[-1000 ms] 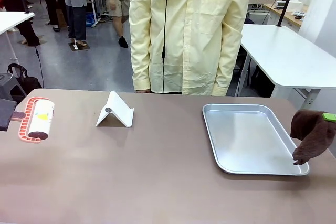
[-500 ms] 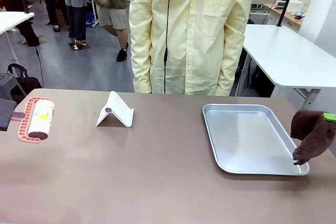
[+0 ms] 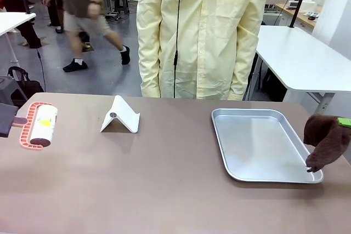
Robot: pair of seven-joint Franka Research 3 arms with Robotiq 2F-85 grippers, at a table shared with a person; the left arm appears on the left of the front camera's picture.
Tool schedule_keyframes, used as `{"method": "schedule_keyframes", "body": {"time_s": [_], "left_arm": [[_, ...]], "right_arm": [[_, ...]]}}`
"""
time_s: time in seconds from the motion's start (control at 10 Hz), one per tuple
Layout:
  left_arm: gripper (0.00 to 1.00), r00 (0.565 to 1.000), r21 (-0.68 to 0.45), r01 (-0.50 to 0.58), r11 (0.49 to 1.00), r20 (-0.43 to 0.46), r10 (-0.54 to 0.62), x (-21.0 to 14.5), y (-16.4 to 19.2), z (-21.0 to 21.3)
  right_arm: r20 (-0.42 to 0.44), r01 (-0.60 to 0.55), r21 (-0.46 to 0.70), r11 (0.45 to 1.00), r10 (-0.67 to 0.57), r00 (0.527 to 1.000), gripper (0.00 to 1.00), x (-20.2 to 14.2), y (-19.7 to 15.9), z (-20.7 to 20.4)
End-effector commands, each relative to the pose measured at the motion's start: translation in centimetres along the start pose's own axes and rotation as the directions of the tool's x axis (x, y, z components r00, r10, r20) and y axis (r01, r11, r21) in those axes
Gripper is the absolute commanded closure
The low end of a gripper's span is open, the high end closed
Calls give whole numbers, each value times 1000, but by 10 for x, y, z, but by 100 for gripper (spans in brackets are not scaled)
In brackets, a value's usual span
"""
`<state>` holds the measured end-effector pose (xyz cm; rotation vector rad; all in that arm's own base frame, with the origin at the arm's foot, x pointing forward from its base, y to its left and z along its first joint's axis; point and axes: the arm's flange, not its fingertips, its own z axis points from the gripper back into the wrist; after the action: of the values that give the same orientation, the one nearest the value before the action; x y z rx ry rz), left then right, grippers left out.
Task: Clean the surface of the table.
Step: Return the Lint Roller and towel to their original positions.
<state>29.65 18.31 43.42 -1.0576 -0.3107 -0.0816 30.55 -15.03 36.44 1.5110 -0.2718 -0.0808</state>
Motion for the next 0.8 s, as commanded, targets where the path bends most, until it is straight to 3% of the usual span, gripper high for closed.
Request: {"method": "schedule_keyframes", "body": {"time_s": [0.0,0.2,0.3,0.4,0.5,0.7], "left_arm": [[78,990,24,93,995,-110,-90,44,-27,-21],[78,966,61,174,983,-206,-158,95,-67,-48],[78,961,54,165,985,-234,-148,114,-83,-64],[78,955,42,161,986,-260,-145,132,-101,-77],[78,936,43,179,983,-316,-157,151,-121,-91],[78,931,135,178,975,-343,-122,183,-152,-122]], "right_arm": [[2,-92,26,995,92,996,94,18,28,-27],[-70,-105,-45,993,102,992,94,48,53,-93],[-58,-88,-78,993,84,995,94,60,60,-133],[-87,-103,-105,989,95,992,94,65,66,-173],[-59,-104,-155,982,95,994,94,68,69,-220],[-142,-119,-195,973,92,986,94,59,64,-296]]}}
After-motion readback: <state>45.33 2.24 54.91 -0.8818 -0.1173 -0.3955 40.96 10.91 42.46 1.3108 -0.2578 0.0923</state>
